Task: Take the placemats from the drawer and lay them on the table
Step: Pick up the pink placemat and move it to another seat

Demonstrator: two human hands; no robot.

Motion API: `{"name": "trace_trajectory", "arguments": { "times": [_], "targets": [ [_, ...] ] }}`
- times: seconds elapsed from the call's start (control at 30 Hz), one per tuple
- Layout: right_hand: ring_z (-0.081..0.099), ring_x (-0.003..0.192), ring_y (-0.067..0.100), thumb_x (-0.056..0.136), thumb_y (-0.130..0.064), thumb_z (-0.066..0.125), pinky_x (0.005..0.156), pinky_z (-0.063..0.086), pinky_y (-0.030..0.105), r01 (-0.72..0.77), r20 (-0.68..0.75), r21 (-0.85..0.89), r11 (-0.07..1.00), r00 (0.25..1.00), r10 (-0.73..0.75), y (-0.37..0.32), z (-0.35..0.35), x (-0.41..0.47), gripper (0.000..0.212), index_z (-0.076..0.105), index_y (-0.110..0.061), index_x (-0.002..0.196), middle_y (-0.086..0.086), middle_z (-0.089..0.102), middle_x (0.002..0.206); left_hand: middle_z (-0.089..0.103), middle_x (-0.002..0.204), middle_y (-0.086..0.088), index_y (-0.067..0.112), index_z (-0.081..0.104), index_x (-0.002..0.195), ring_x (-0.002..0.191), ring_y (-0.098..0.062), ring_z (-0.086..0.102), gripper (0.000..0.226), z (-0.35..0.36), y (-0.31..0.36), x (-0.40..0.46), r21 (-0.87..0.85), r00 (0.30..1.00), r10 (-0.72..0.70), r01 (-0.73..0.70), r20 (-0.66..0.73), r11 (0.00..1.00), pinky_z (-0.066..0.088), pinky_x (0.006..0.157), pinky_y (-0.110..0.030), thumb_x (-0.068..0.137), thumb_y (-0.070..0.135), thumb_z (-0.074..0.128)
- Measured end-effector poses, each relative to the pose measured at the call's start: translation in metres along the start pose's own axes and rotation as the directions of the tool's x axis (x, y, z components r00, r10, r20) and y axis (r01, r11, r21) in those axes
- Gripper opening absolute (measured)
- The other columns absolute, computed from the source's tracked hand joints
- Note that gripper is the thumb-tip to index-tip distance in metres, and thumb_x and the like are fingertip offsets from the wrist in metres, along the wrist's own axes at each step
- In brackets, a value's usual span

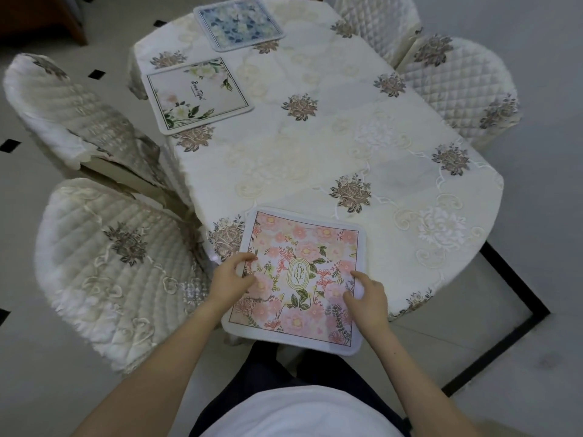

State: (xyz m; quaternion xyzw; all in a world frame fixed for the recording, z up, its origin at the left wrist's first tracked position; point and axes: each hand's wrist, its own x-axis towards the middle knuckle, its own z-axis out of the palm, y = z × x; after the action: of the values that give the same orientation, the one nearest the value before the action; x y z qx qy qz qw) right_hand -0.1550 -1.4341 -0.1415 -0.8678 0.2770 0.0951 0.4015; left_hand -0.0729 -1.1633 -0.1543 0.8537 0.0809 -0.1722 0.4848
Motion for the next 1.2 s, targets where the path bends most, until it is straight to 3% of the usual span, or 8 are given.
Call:
{"name": "trace_trajectory", "arguments": {
  "times": [0.07, 0.17, 0.3, 0.43, 0.63, 0.83, 0.97, 1.2],
  "targets": [
    [0.059, 0.089, 0.017, 0.083, -0.007, 0.067, 0.076, 0.046, 0.011, -0.027, 0.055, 0.116, 0.993, 0.998, 0.021, 0.003, -0.004, 0.000, 0.049, 0.057, -0.018, 0.129, -0.001, 0.054, 0.129, 0.058, 0.122, 0.003, 0.017, 0.062, 0.121, 0.108, -0.014, 0.055, 0.053, -0.003, 0.001, -0.001, -0.053, 0.995, -0.021, 0.026, 0.098, 0.998, 0.046, 0.075, -0.009, 0.074, -0.007, 0.070],
    [0.054, 0.119, 0.018, 0.075, -0.007, 0.076, 0.101, 0.047, 0.037, -0.069, 0.163, 0.247, 0.966, 0.986, 0.028, 0.005, -0.008, 0.002, 0.059, 0.059, -0.024, 0.128, -0.009, 0.054, 0.125, 0.053, 0.124, 0.005, 0.023, 0.058, 0.124, 0.111, -0.012, 0.050, 0.059, -0.005, -0.002, -0.002, -0.078, 0.978, -0.047, 0.064, 0.202, 0.995, 0.041, 0.078, -0.007, 0.074, -0.005, 0.073],
    [0.054, 0.115, 0.013, 0.072, 0.000, 0.078, 0.078, 0.048, 0.011, -0.091, 0.233, 0.329, 0.940, 0.972, 0.013, 0.001, -0.009, 0.003, 0.062, 0.060, -0.021, 0.128, -0.006, 0.054, 0.128, 0.054, 0.124, 0.005, 0.026, 0.060, 0.121, 0.113, -0.014, 0.053, 0.058, -0.007, -0.005, 0.000, -0.092, 0.962, -0.060, 0.088, 0.266, 0.992, 0.042, 0.077, -0.008, 0.072, 0.002, 0.079],
    [0.053, 0.116, 0.010, 0.072, 0.006, 0.073, 0.079, 0.045, 0.006, -0.037, 0.197, 0.318, 0.947, 0.980, -0.028, -0.002, -0.010, 0.005, 0.062, 0.062, -0.019, 0.127, -0.005, 0.055, 0.132, 0.054, 0.123, 0.004, 0.022, 0.061, 0.123, 0.115, -0.016, 0.052, 0.058, -0.004, 0.002, -0.002, -0.075, 0.966, -0.056, 0.077, 0.252, 0.994, 0.043, 0.095, -0.025, 0.072, 0.003, 0.079],
    [0.061, 0.098, 0.001, 0.073, 0.008, 0.072, 0.073, 0.048, 0.007, 0.107, 0.181, 0.326, 0.939, 0.968, -0.173, -0.028, -0.037, 0.011, 0.059, 0.062, -0.016, 0.127, -0.006, 0.059, 0.121, 0.053, 0.125, 0.005, 0.024, 0.064, 0.119, 0.114, -0.014, 0.051, 0.055, -0.012, 0.025, -0.024, -0.143, 0.996, -0.037, 0.048, 0.080, 0.989, 0.044, 0.086, -0.018, 0.071, 0.002, 0.079],
    [0.054, 0.114, 0.007, 0.073, 0.003, 0.073, 0.095, 0.041, 0.025, 0.310, 0.228, 0.289, 0.906, 0.896, -0.380, -0.075, -0.063, 0.014, 0.053, 0.066, -0.022, 0.118, -0.012, 0.061, 0.120, 0.056, 0.123, 0.010, 0.032, 0.066, 0.109, 0.108, -0.013, 0.058, 0.045, -0.031, 0.043, -0.086, -0.270, 0.979, -0.063, 0.009, -0.192, 0.963, 0.048, 0.075, -0.014, 0.073, 0.006, 0.078],
    [0.052, 0.102, -0.018, 0.075, 0.000, 0.075, 0.094, 0.042, 0.022, 0.421, 0.353, 0.299, 0.857, 0.785, -0.509, -0.106, -0.056, -0.003, 0.046, 0.068, -0.026, 0.113, -0.025, 0.061, 0.112, 0.059, 0.116, 0.013, 0.026, 0.068, 0.107, 0.097, 0.005, 0.056, 0.042, -0.042, 0.036, -0.153, -0.370, 0.883, -0.162, -0.013, -0.440, 0.929, 0.045, 0.064, -0.003, 0.073, 0.004, 0.077],
    [0.051, 0.095, -0.025, 0.074, -0.004, 0.078, 0.075, 0.041, 0.002, 0.562, 0.527, 0.338, 0.755, 0.552, -0.646, -0.157, -0.010, -0.062, 0.041, 0.069, -0.028, 0.106, -0.027, 0.062, 0.107, 0.062, 0.114, 0.016, 0.027, 0.068, 0.105, 0.094, -0.009, 0.065, 0.038, -0.069, 0.007, -0.263, -0.495, 0.684, -0.329, -0.054, -0.652, 0.867, 0.056, 0.063, -0.019, 0.075, 0.003, 0.076]
  ]
}}
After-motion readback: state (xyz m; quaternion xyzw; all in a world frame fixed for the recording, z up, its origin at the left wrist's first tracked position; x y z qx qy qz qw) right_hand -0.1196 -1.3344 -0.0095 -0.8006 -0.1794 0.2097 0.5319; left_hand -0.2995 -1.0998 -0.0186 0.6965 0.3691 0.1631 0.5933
